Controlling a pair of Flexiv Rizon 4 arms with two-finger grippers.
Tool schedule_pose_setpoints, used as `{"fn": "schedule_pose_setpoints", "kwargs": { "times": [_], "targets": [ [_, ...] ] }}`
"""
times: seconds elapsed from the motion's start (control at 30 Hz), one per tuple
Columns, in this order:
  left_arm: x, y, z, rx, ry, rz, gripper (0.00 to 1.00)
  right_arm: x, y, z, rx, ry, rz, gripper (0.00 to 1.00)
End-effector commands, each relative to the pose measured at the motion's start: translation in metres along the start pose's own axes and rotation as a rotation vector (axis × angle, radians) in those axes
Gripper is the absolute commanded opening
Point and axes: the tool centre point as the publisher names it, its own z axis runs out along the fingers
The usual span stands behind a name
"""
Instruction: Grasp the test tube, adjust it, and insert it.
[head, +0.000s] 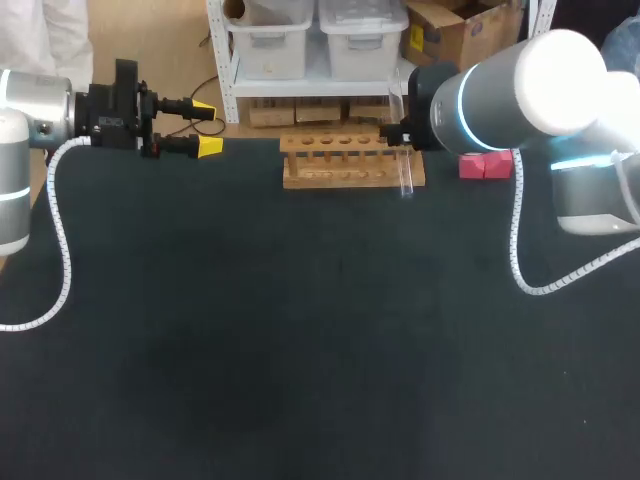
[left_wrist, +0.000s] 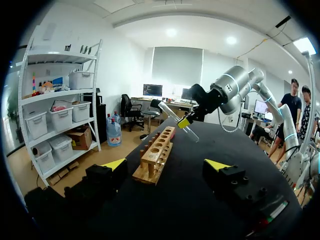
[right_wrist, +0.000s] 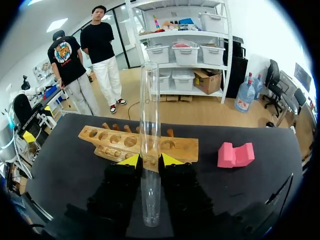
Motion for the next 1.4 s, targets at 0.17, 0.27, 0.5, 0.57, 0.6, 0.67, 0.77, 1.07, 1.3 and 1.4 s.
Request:
{"fn": "schedule_pose_setpoints", "kwargs": {
  "times": [0.17, 0.27, 0.5, 0.57, 0.6, 0.67, 0.77, 1.07, 1.3, 1.4],
  "targets": [
    [0.001, -0.001, 0.0, -0.004, -0.004, 0.003, 1.0, 0.006, 0.002, -0.018, 0.075, -0.368, -0.016, 0.0],
    [0.001, -0.001, 0.0, -0.004, -0.004, 0.003, 1.0, 0.006, 0.001, -0.023, 0.102, -0.425, -0.022, 0.0],
    [0.001, -0.001, 0.0, -0.004, -0.004, 0.003, 1.0, 0.004, -0.004, -0.034, 0.132, -0.552, -0.011, 0.0],
    [0.001, -0.001, 0.0, -0.004, -0.004, 0.003, 1.0, 0.003, -0.005, -0.037, 0.136, -0.583, -0.013, 0.0],
    [0.001, -0.001, 0.0, -0.004, -0.004, 0.003, 1.0, 0.003, -0.006, -0.038, 0.134, -0.598, -0.014, 0.0],
    [0.001, -0.001, 0.0, -0.004, -0.004, 0.003, 1.0, 0.002, -0.007, -0.041, 0.13, -0.624, -0.014, 0.0],
    [0.001, -0.001, 0.0, -0.004, -0.004, 0.003, 1.0, 0.001, -0.01, -0.045, 0.129, -0.65, -0.025, 0.0],
    [0.001, -0.001, 0.0, -0.004, -0.004, 0.003, 1.0, 0.001, -0.013, -0.046, 0.122, -0.65, -0.036, 0.0],
    [0.001, -0.001, 0.0, -0.004, -0.004, 0.003, 1.0, 0.001, -0.013, -0.046, 0.122, -0.65, -0.036, 0.0],
    [0.001, -0.001, 0.0, -0.004, -0.004, 0.003, 1.0, 0.001, -0.013, -0.046, 0.122, -0.65, -0.036, 0.0]
  ]
}}
